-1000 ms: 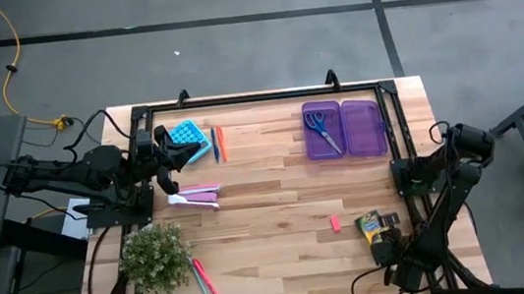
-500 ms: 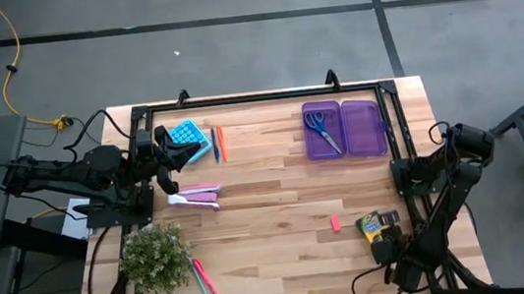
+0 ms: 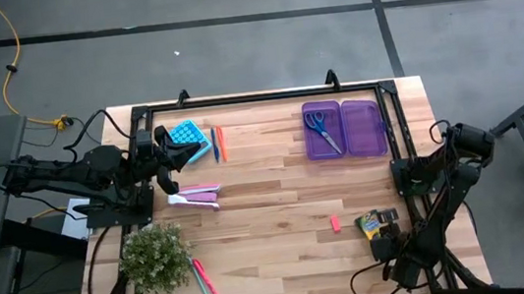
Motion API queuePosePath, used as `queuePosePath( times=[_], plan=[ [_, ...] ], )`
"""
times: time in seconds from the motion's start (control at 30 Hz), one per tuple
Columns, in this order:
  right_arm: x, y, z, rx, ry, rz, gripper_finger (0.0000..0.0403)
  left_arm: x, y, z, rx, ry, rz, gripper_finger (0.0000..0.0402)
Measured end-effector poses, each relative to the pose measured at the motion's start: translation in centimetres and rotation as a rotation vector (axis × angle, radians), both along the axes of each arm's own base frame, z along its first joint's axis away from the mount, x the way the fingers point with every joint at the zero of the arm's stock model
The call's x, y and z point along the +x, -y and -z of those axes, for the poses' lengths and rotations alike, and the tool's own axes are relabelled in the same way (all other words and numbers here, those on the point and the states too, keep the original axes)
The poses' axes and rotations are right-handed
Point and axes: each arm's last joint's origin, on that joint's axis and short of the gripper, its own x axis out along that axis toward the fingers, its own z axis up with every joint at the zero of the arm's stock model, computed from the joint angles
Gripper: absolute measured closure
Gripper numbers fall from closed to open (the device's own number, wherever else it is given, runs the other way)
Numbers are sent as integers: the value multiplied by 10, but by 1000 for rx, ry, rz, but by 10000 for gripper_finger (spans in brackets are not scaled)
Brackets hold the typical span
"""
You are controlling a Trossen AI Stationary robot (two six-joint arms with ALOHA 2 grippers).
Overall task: Pack school essentials
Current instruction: Put the yellow crayon box into the violet supply box
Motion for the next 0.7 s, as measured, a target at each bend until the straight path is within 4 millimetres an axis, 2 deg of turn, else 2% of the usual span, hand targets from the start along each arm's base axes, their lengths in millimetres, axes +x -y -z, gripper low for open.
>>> queuePosePath(
  times=[0.13, 0.37, 0.57, 0.7],
  plan=[
    [0, 0, 0, 1, -6, -6, 305, 1, 0, 1, 0, -8, 0, 401],
    [-1, -1, -1, 10, -28, -6, 393, 1, 0, 1, 0, -7, -4, 401],
    [-1, 1, -15, 61, -10, -7, 399, 1, 0, 1, 0, -7, -8, 401],
    [-2, 10, -39, 151, 43, 58, 401, 1, 0, 1, 0, -7, -8, 401]
  ],
)
